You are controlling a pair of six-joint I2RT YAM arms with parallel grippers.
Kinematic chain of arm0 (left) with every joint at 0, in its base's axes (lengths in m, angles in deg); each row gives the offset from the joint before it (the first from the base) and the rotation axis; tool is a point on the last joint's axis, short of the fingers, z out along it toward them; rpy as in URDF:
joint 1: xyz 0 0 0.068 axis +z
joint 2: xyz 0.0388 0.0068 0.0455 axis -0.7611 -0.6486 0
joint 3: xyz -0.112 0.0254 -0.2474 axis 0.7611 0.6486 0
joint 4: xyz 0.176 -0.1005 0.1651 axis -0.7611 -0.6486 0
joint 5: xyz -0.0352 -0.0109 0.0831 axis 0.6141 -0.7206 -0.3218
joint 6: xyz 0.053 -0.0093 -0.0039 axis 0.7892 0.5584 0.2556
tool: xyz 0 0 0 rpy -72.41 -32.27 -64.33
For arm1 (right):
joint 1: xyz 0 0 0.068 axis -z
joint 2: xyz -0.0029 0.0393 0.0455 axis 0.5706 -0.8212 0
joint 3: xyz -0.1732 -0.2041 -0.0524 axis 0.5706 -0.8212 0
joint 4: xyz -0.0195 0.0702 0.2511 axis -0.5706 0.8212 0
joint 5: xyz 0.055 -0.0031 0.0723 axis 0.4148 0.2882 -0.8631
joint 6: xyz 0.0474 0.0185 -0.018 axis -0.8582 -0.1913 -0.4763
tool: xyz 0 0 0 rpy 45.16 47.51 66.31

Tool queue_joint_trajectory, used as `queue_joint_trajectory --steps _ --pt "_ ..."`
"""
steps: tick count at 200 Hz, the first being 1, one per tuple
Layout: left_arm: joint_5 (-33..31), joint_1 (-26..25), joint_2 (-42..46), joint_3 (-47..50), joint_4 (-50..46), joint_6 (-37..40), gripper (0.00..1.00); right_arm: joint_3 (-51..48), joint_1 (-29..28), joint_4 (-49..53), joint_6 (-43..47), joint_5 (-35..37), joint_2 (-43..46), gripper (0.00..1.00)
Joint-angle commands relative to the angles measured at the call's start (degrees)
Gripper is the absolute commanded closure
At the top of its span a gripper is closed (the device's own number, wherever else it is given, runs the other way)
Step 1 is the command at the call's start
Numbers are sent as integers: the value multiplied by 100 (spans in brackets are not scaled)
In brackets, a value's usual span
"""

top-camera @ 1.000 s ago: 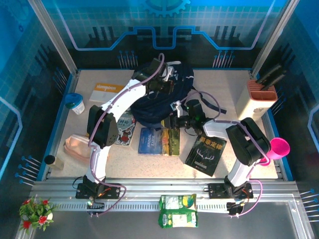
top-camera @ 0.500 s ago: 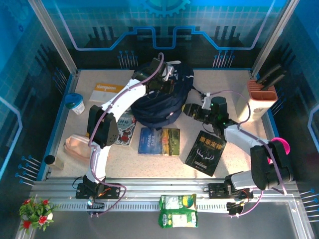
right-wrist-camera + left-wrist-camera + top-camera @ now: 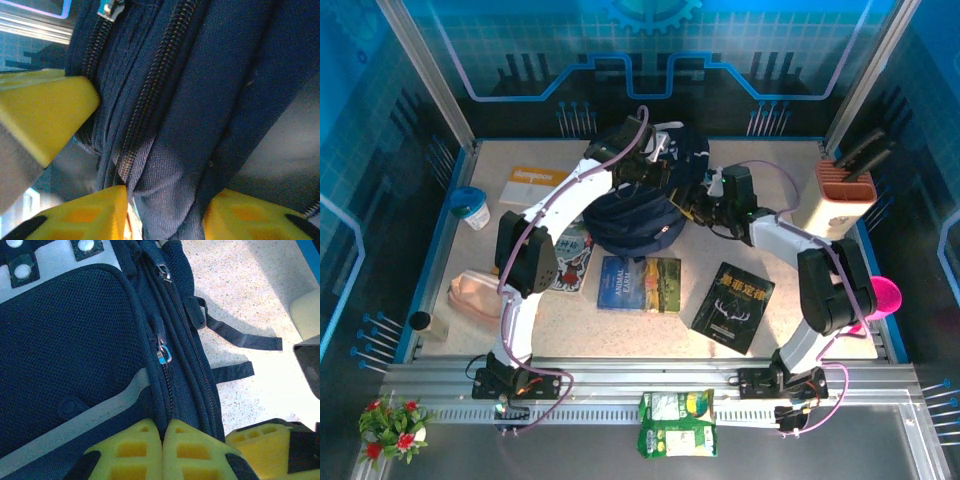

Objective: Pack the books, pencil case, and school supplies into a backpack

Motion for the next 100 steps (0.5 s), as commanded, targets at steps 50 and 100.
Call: queue_joint_trajectory --steps 50,100 --pt "-680 -58 1913 1837 643 -404 50 312 -164 16 0 -266 -79 94" --pt "-532 -350 3041 3935 1184 -1063 40 358 -138 -175 -279 -453 99 94"
